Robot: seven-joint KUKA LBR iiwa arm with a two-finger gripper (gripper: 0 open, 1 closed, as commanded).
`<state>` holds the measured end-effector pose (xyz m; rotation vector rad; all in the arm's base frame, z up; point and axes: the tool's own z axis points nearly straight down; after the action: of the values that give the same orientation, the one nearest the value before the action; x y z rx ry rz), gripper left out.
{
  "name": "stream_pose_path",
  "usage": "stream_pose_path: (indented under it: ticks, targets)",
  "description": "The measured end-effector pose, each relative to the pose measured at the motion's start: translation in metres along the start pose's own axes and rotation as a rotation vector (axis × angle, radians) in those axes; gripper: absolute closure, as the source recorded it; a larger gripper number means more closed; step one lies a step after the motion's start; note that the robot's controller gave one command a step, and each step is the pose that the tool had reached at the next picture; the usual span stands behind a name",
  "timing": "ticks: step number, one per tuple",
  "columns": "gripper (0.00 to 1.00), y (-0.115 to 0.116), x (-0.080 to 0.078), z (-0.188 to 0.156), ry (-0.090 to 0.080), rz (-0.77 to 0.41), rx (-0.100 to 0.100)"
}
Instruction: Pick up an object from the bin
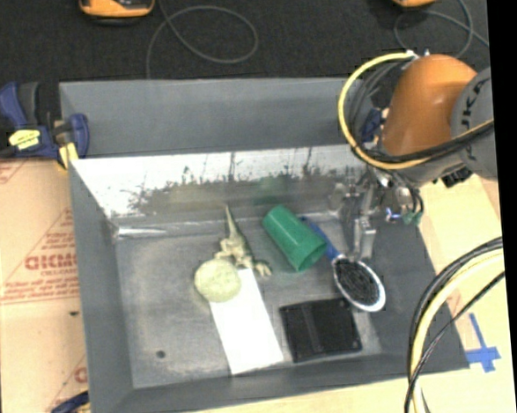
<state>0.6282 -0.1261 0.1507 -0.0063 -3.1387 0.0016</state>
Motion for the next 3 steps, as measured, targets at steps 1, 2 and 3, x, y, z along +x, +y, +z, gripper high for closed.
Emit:
stream_pose_path:
  ticks: [1, 2, 3]
  targets:
    - [0.00, 0.000, -0.001, -0.005, -0.008, -0.002, 0.001]
    - [0.00, 0.036, -0.019, 0.006, -0.010, 0.090, -0.001]
    - [0.00, 0.070, -0.010, 0.018, -0.005, 0.208, -0.004]
